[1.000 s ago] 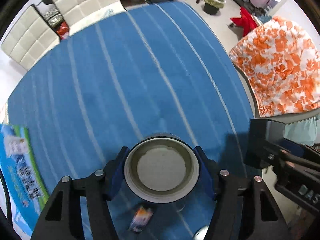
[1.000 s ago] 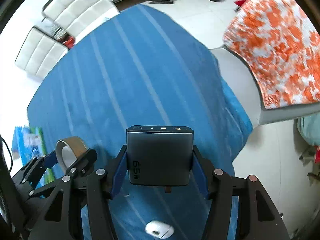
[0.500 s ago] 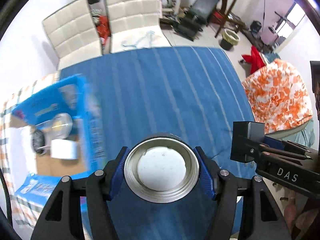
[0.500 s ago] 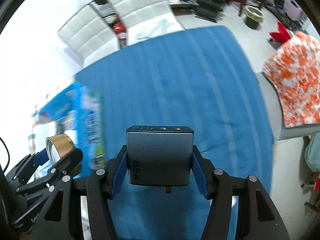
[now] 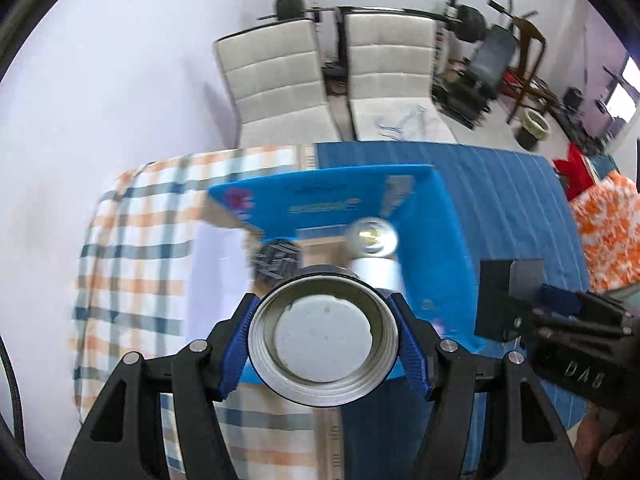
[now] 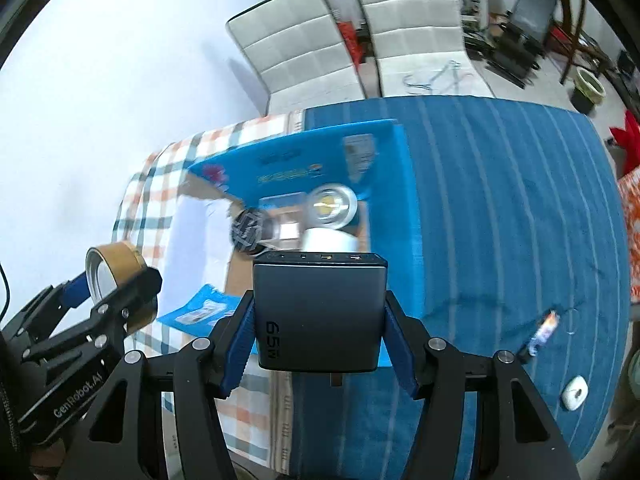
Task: Organize rigid objects
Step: 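Carry the silver lid and dark grey case over the blue box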
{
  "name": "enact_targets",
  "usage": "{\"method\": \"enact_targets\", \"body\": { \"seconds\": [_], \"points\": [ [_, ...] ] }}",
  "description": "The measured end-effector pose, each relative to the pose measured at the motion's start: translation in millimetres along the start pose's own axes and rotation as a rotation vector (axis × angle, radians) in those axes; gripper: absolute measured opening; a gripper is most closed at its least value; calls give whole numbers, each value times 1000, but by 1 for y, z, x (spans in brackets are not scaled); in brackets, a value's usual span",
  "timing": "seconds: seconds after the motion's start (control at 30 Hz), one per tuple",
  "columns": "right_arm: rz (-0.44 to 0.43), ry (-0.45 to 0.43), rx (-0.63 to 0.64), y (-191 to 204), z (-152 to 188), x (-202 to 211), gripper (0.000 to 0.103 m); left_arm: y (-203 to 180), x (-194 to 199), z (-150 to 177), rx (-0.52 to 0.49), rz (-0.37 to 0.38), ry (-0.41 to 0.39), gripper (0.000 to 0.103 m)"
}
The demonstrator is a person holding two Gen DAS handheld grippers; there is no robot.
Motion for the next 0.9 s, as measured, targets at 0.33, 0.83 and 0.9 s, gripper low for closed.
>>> {"method": "enact_targets", "body": {
  "seconds": [0.33, 0.83, 0.9],
  "points": [
    [-4, 42, 22, 42, -11, -40, 61, 70, -24, 6, 89, 34, 21, 62],
    [-75, 280, -166, 25, -27, -187, 62, 98, -142, 14, 150, 189, 270, 62],
    [-80, 314, -167, 27, -26, -200, 62, 96, -152, 17, 140, 200, 292, 62]
  ]
}}
Point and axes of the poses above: each gripper's, at about its wrist camera, not at the fingertips, and x roughly against the way its jaws point, y to its left, z to its underside, the point moved 1 cm from there along -x, roughly the way its jaws point, and after that the axes turned 4 degrees about x, right-handed, at the moved point
